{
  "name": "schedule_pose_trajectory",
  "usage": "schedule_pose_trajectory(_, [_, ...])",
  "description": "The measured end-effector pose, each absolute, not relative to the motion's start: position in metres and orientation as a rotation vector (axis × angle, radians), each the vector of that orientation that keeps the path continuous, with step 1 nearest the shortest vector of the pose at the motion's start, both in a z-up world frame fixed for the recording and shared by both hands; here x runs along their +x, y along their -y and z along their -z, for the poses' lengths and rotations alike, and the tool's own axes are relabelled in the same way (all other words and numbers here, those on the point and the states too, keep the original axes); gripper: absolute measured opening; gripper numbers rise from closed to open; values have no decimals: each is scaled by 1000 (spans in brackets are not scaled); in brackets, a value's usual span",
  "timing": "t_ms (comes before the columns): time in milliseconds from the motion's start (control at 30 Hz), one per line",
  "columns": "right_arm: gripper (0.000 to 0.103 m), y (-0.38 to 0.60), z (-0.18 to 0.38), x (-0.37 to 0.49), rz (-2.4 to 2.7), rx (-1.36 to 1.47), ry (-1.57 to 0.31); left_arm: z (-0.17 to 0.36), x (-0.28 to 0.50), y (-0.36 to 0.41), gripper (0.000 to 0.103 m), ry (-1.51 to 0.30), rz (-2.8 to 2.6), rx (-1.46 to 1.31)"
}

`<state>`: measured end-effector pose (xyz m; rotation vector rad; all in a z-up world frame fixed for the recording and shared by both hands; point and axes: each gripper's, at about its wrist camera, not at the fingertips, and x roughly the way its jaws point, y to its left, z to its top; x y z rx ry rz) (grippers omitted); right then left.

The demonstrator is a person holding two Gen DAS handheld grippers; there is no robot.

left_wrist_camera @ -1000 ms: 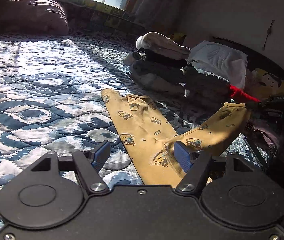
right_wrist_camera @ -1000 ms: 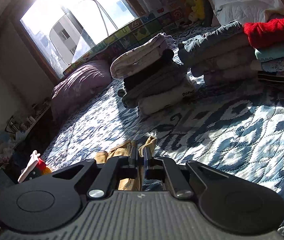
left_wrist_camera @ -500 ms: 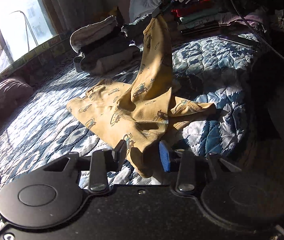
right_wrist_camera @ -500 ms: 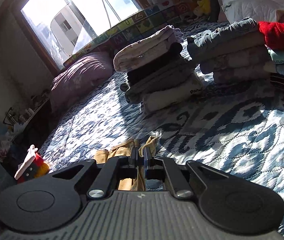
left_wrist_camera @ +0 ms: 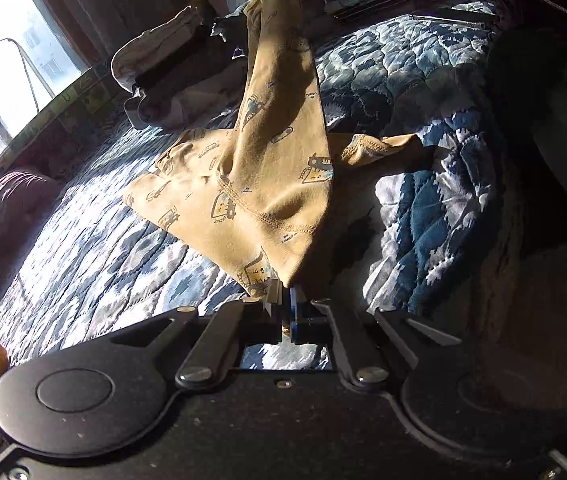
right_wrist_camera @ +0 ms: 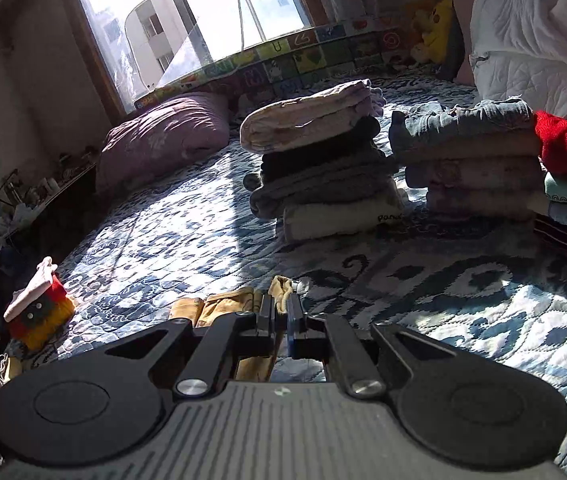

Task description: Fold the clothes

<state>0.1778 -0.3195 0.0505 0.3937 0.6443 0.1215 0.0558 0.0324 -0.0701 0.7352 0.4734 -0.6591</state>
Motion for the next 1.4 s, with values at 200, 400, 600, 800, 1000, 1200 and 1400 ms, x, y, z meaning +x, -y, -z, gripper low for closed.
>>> schedule_pose_trajectory(200, [8,348,43,187,25,454,-830,72,57,-32,1,-495,670,724])
schedule_pose_trajectory(400, [12,355,64,181,1,527,-813,57,59,-48,21,-563,776,624])
schedule_pose_trajectory(600, [14,366,68,187,-40,605,-765,19,73,-77,22,-512,846,255])
schedule_pose_trajectory(800, [18,370,73,191,-57,657,-731,26,96,-44,22,-523,814,206])
schedule_pose_trajectory(1000, [36,364,70,212,-121,568,-726,39,108,-10,22,-570,823,253])
schedule_pose_trajectory(1200, [24,338,68,230,-261,356,-762,50,118,-9,29,-635,831,268])
schedule_pose_trajectory(1400, [6,335,30,231,-275,348,-612,60,122,-13,30,-702,863,241])
